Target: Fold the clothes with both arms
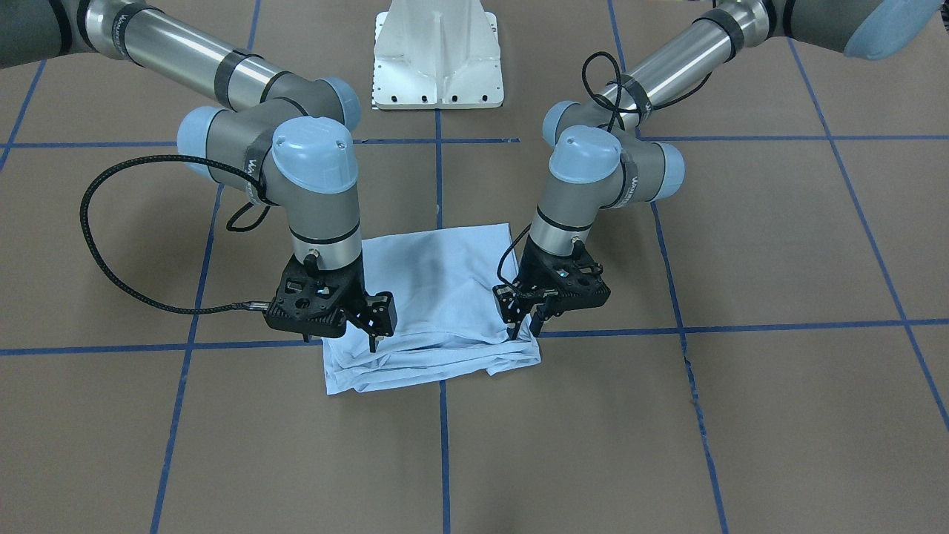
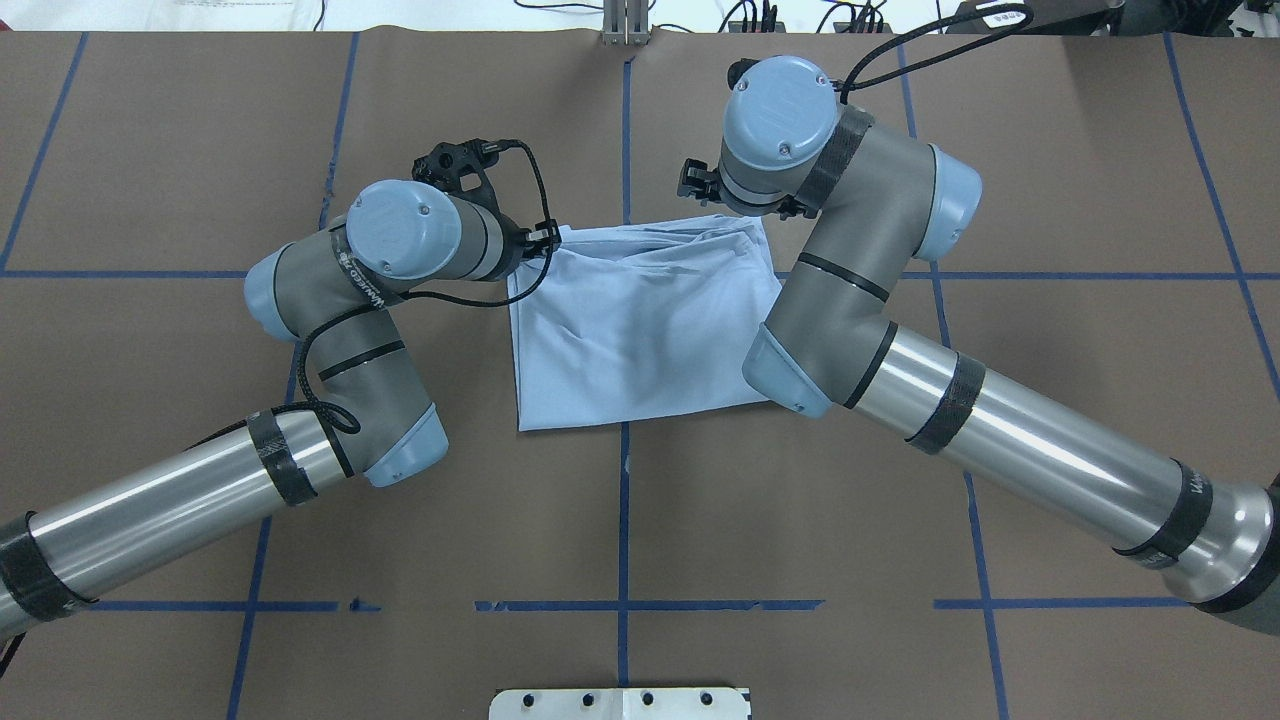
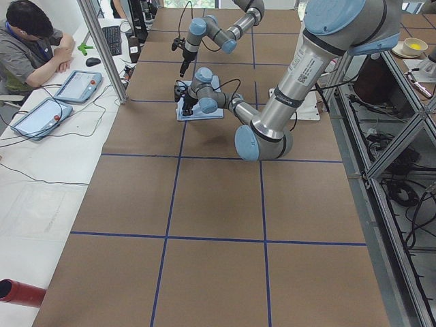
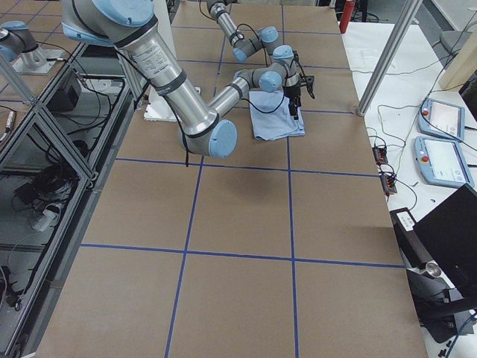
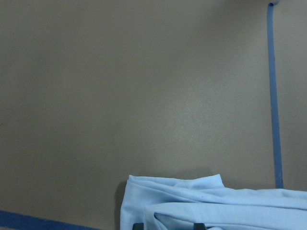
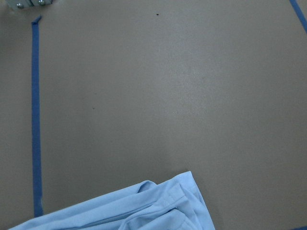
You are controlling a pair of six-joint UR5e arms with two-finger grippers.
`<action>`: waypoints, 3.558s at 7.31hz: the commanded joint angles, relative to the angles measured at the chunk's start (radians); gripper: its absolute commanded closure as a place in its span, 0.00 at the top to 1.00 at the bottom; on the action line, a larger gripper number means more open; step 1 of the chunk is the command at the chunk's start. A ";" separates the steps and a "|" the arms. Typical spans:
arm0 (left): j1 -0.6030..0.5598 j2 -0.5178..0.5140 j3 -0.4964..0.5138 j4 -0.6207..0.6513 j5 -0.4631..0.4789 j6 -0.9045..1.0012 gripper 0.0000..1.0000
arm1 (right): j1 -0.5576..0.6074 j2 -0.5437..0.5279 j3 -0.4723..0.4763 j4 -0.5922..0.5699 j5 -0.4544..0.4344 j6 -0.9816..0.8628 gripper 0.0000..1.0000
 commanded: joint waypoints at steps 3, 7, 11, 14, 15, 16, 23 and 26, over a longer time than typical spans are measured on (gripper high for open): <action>0.006 0.001 0.003 0.001 0.000 0.003 0.35 | -0.002 -0.002 0.000 0.000 -0.002 0.002 1.00; 0.006 0.004 0.003 0.001 0.000 0.024 0.00 | -0.002 0.000 0.000 0.000 -0.002 0.002 1.00; -0.096 -0.002 0.071 0.006 0.001 0.138 0.00 | -0.002 0.000 0.000 0.002 -0.002 0.002 1.00; -0.104 -0.007 0.107 0.000 0.001 0.182 0.00 | -0.002 0.000 0.000 0.002 0.002 -0.001 1.00; -0.123 -0.007 0.101 -0.002 -0.005 0.216 0.00 | 0.000 -0.002 0.000 0.012 0.003 -0.004 1.00; -0.129 -0.002 0.071 0.009 -0.014 0.277 0.99 | 0.000 0.000 0.000 0.020 0.033 -0.018 1.00; -0.421 0.562 -0.618 0.280 -0.318 0.974 1.00 | 0.352 -0.378 0.257 0.006 0.430 -0.607 1.00; -0.803 0.744 -0.576 0.288 -0.590 1.345 1.00 | 0.623 -0.657 0.325 -0.005 0.611 -1.001 1.00</action>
